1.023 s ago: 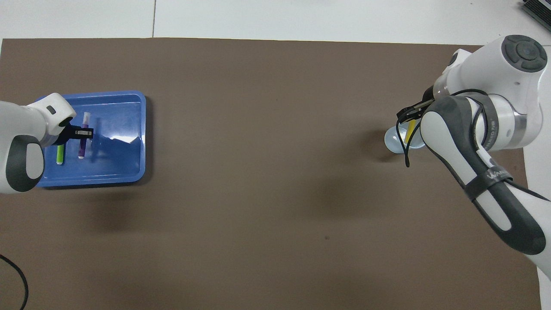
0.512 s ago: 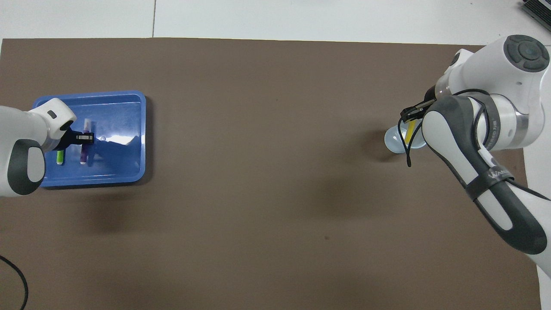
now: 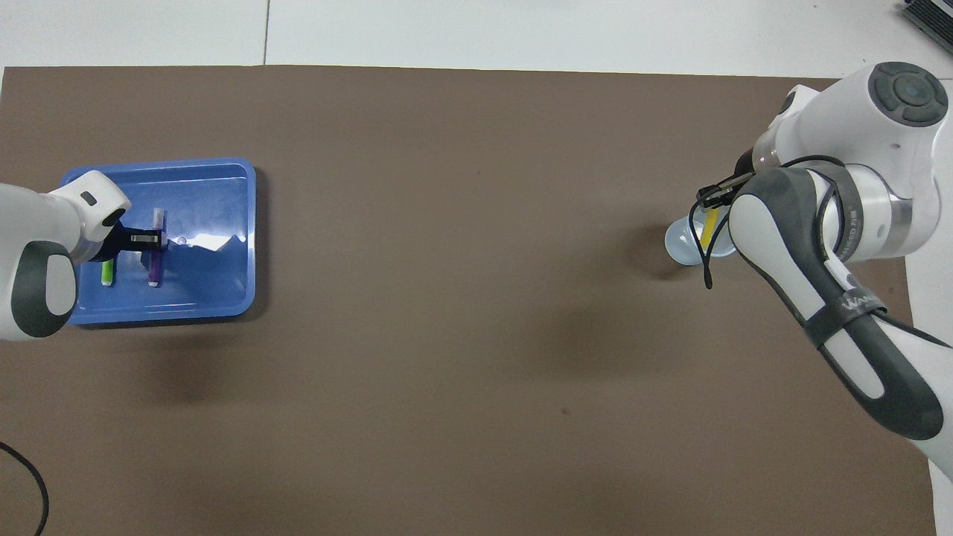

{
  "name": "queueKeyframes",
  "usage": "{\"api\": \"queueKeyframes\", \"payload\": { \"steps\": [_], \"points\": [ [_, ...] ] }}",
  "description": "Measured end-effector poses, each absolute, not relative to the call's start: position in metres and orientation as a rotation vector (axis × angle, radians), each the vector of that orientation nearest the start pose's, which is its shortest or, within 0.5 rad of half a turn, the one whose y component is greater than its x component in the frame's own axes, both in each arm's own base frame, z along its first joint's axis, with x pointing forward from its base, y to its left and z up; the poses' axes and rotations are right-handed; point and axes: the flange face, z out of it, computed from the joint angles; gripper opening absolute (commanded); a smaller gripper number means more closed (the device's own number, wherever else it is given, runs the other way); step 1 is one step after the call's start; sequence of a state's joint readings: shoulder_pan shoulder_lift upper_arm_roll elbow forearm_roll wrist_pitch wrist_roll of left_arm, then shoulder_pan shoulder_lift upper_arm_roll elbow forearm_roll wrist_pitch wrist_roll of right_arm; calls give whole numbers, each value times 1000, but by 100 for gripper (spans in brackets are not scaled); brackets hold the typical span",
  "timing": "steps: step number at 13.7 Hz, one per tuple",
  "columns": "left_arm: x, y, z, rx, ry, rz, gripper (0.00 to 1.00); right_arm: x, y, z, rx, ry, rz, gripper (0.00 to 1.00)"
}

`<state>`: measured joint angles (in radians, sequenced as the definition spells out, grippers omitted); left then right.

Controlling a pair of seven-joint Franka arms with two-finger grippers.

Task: Right arm passes pens to left for tray arrangement
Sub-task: 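Release the purple pen in the tray while the right gripper grasps yellow pen, then lift the yellow pen out of the cup with the right gripper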

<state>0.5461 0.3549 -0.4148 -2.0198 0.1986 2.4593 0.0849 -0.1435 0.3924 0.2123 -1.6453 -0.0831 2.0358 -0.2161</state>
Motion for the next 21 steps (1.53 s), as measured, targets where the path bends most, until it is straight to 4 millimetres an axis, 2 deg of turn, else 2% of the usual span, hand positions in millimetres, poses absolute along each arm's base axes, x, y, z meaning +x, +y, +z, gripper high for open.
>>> {"api": "queueKeyframes", "payload": {
  "steps": [1, 5, 7, 8, 12, 14, 17, 21],
  "points": [
    [604, 89, 298, -3127, 109, -181, 99, 664, 26, 392, -3099, -478, -12, 36],
    [602, 87, 297, -3129, 115, -165, 100, 664, 26, 391, -3099, -478, -11, 24],
    [605, 86, 302, -3127, 119, -182, 100, 664, 26, 391, -3099, -478, -11, 19],
    [609, 85, 307, -3124, 122, -200, 100, 664, 26, 391, -3099, -477, -11, 14],
    [624, 78, 337, -3104, 143, -303, 100, 664, 25, 392, -3100, -476, -13, 13],
    [629, 65, 349, -3093, 176, -346, 100, 665, 24, 396, -3101, -474, -22, 13],
    [631, 46, 353, -3089, 223, -357, 100, 666, 23, 424, -3109, -469, -48, 13],
    [632, 41, 357, -3085, 234, -371, 100, 656, 25, 475, -3130, -439, -127, 13]
  ]
}}
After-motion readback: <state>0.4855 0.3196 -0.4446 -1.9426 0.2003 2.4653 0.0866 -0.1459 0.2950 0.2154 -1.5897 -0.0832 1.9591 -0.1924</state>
